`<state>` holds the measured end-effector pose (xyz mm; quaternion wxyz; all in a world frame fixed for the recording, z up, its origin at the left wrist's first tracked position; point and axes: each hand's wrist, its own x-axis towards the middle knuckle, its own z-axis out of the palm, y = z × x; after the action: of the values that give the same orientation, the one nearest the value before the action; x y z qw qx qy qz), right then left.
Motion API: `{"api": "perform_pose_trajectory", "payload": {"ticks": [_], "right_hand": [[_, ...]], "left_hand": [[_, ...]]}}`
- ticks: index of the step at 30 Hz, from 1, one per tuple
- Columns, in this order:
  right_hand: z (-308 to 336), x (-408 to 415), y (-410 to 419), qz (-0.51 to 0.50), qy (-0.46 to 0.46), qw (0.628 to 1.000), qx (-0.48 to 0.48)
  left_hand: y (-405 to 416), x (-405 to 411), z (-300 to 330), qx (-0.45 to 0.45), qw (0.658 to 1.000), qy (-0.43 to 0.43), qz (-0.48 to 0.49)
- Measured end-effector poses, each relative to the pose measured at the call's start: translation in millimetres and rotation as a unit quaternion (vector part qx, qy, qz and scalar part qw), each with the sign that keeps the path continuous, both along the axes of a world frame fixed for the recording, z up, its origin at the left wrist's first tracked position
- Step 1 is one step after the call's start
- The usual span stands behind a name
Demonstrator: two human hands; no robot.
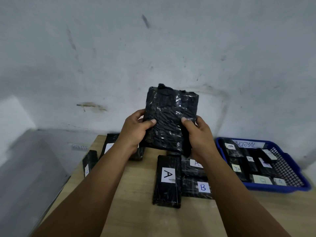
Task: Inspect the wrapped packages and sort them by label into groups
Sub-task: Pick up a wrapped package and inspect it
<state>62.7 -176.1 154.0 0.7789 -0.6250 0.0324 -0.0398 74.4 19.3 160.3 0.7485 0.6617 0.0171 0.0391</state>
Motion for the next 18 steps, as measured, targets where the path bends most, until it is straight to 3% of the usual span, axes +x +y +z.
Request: {"api": "perform_pose_trajectory", "payload": {"ticks": [9, 18], "right_hand": [[15.0, -4.8, -5.7, 0.029, -0.041, 0.998, -0.036], [30.0, -8.8, -7.2, -0.013, -0.067, 0.997, -0.024]], "left_hand": [[-6.1, -3.8, 19.2, -0.014, 0.999, -0.043, 0.023], [-10.3, -9.6, 24.9, 0.004, 0.998, -0.068, 0.011]]}}
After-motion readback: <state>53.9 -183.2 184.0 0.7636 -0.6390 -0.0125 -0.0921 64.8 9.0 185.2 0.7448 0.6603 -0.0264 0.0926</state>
